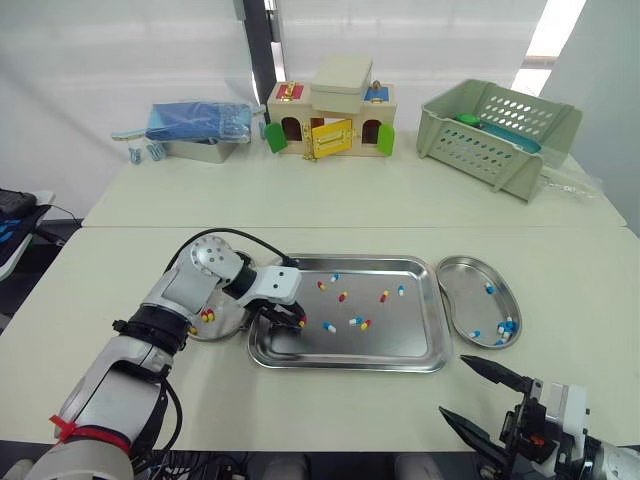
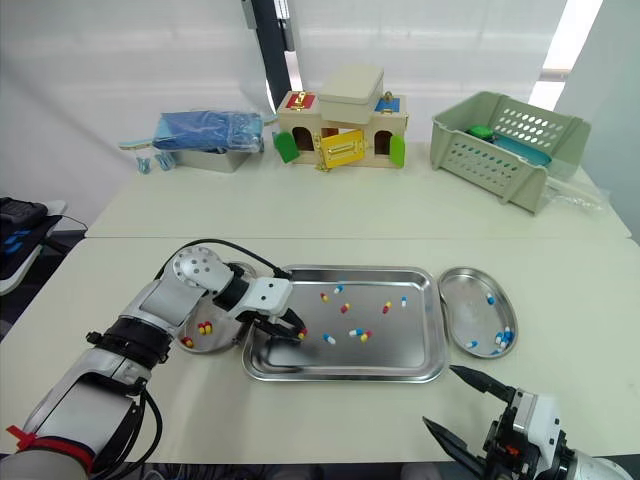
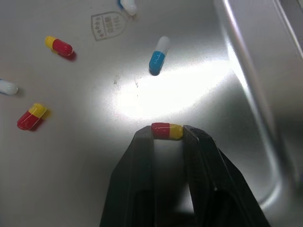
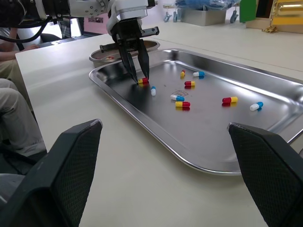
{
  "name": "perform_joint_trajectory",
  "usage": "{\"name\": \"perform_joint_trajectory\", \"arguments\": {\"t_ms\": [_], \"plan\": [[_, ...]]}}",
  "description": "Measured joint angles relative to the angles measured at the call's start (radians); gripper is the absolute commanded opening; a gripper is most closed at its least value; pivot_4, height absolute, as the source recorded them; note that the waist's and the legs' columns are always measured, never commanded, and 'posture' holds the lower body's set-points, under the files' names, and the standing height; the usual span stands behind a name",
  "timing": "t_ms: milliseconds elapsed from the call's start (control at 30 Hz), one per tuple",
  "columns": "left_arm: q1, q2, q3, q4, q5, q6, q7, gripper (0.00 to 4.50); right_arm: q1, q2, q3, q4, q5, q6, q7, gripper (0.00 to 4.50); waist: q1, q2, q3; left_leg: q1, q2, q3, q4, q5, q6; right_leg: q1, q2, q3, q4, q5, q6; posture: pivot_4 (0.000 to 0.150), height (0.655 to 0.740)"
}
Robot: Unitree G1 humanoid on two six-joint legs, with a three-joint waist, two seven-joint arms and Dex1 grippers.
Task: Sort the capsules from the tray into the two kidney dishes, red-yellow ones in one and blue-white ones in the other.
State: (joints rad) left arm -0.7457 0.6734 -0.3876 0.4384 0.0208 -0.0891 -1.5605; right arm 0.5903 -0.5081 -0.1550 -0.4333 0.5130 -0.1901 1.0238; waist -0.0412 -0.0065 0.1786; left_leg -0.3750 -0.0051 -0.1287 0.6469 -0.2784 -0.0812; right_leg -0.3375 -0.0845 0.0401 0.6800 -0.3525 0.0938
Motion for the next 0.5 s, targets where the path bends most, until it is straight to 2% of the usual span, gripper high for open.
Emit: {"name": "perform_joint_trajectory", "arguments": {"t_ms": [200, 333, 500], "plan": [[0.125, 0.147, 0.170, -0.301, -0.121, 0.275, 0.052, 0.80, 0.004, -0.043, -0.003, -0.021, 0.019, 0.010, 0.022, 4.50, -0.014, 0.000, 0.000, 0.000, 0.000, -0.002, -0.001, 0.000, 0.000, 0.000, 0.001, 0.000, 0.000, 0.000, 0.000, 0.150, 0.7400], [0.298, 0.262, 0.351, -0.494, -0.186, 0.489, 0.159, 0.80, -0.018, -0.066, -0.006, -0.019, 0.031, 0.016, 0.046, 4.50, -0.018, 0.000, 0.000, 0.001, 0.001, -0.001, -0.001, 0.000, 0.000, 0.000, 0.001, 0.001, 0.000, 0.000, 0.000, 0.150, 0.7400], [0.477, 0.295, 0.558, -0.599, -0.244, 0.691, 0.307, 0.80, -0.065, -0.092, 0.004, 0.005, 0.060, 0.025, 0.110, 4.50, -0.008, 0.000, 0.000, 0.001, 0.001, -0.001, -0.001, 0.000, 0.000, 0.001, 0.001, 0.000, 0.000, 0.000, -0.001, 0.150, 0.7400]]}}
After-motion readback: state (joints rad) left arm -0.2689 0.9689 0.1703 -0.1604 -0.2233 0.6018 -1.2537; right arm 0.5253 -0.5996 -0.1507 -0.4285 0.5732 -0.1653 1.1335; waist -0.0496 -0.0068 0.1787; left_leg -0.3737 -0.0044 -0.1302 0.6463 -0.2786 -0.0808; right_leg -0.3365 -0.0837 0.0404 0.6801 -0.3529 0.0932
